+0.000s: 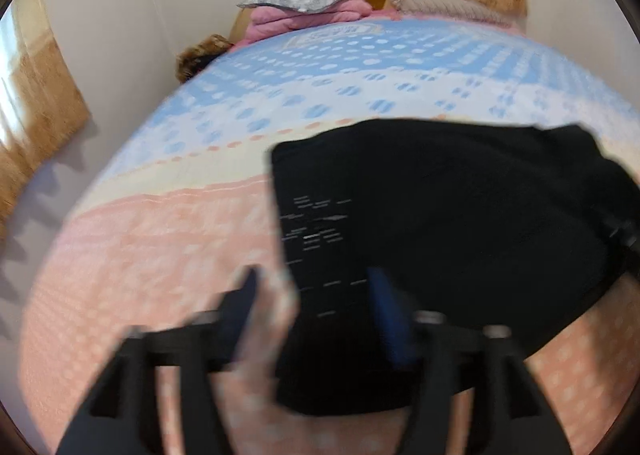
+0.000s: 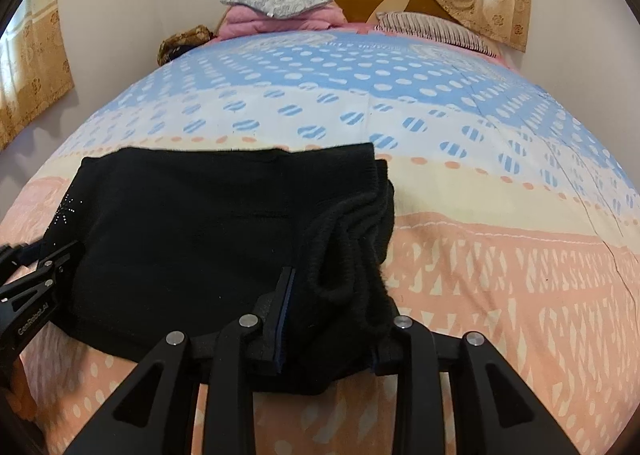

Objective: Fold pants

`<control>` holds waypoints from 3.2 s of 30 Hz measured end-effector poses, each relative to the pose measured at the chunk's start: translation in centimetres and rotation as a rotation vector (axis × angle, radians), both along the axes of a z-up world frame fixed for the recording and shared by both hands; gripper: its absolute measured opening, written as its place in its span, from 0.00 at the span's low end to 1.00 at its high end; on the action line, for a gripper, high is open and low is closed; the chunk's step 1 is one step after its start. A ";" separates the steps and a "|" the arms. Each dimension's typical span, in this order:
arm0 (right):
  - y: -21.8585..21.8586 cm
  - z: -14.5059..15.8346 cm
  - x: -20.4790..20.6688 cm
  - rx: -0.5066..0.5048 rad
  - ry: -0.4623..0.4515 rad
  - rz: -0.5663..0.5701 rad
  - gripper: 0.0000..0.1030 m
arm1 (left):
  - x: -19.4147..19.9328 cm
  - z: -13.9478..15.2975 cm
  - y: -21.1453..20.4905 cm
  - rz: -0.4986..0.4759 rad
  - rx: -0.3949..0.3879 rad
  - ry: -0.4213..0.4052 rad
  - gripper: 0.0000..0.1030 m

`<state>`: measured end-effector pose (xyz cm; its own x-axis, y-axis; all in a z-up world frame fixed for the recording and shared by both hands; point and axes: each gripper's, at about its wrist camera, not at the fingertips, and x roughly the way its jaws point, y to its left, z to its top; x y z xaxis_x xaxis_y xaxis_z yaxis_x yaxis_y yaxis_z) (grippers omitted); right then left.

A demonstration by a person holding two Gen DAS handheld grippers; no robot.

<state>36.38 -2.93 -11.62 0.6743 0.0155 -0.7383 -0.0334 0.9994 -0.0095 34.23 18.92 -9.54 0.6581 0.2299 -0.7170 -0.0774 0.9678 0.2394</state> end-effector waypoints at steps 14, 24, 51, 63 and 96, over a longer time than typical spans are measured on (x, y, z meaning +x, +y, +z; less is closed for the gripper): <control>-5.1 5.4 -5.8 0.083 -0.195 -0.126 0.54 | -4.5 4.2 7.4 0.211 -0.060 -0.097 0.97; -0.7 1.2 -2.0 0.080 -0.019 0.055 0.21 | 0.6 3.4 -3.5 -0.065 -0.266 -0.039 0.63; 1.9 0.1 -2.5 -0.095 -0.080 0.131 0.45 | 0.2 -1.4 -0.5 0.012 -0.315 0.067 1.00; 1.5 -0.1 -2.3 -0.086 -0.086 0.144 0.48 | 0.7 -1.5 -1.6 0.024 -0.279 0.057 1.00; -1.2 0.7 -14.9 0.194 0.077 0.039 0.81 | -16.7 1.9 -3.4 -0.025 -0.107 -0.048 1.00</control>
<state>21.52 -4.10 -10.96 0.6122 0.1875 -0.7682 -0.0653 0.9802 0.1872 17.51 15.52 -7.66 0.6964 0.1369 -0.7044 -0.0621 0.9894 0.1309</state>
